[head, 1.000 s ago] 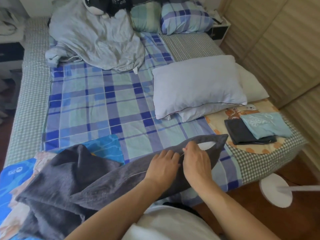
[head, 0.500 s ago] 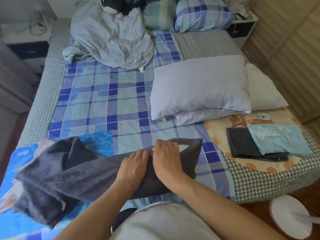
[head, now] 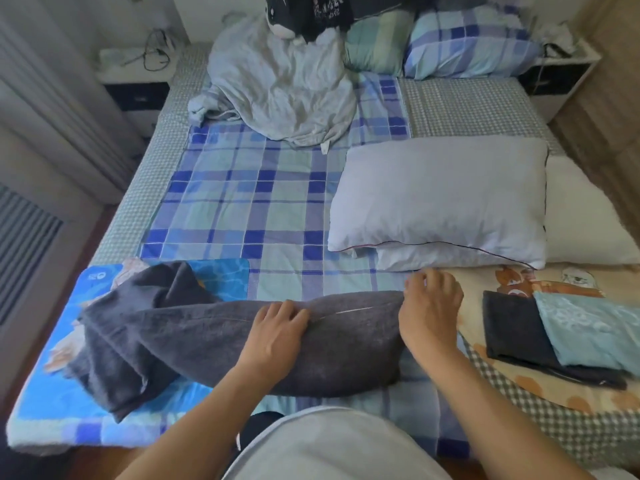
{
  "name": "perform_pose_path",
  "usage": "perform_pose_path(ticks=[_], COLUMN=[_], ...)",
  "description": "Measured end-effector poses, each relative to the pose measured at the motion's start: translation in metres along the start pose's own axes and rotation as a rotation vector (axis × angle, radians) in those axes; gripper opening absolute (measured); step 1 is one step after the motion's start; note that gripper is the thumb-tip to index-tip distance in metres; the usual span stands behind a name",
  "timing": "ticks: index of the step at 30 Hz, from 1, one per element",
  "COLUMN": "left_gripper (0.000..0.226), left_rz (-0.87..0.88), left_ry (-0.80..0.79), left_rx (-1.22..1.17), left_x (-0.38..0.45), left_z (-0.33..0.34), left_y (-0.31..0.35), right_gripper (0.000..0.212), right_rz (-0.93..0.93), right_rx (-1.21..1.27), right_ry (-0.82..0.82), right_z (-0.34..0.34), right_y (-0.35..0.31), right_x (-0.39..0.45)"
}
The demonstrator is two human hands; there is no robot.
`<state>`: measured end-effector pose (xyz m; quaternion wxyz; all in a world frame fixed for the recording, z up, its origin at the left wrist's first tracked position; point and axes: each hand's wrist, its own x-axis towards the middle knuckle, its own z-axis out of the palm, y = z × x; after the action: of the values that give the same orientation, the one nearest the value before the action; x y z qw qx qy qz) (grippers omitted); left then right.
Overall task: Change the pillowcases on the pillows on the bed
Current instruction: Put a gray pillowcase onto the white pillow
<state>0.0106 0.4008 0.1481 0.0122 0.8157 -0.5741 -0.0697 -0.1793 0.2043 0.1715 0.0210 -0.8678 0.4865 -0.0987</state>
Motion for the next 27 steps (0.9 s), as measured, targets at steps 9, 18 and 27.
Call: perform_pose_path(ticks=[9, 18, 27], left_gripper=[0.064, 0.024, 0.034], left_rz=[-0.140, -0.232, -0.093], left_ry=[-0.180, 0.072, 0.282], left_rx=[0.248, 0.161, 0.296], left_x=[-0.045, 0.029, 0.114], left_z=[-0.010, -0.145, -0.192], left_y=[-0.136, -0.208, -0.349], right_gripper=[0.041, 0.023, 0.017], right_rz=[-0.505, -0.526, -0.605], right_rx=[-0.102, 0.003, -0.055], right_ry=[-0.657, -0.201, 0.103], right_z=[0.027, -0.036, -0.021], right_y=[-0.027, -0.113, -0.213], right_x=[-0.002, 0.126, 0.214])
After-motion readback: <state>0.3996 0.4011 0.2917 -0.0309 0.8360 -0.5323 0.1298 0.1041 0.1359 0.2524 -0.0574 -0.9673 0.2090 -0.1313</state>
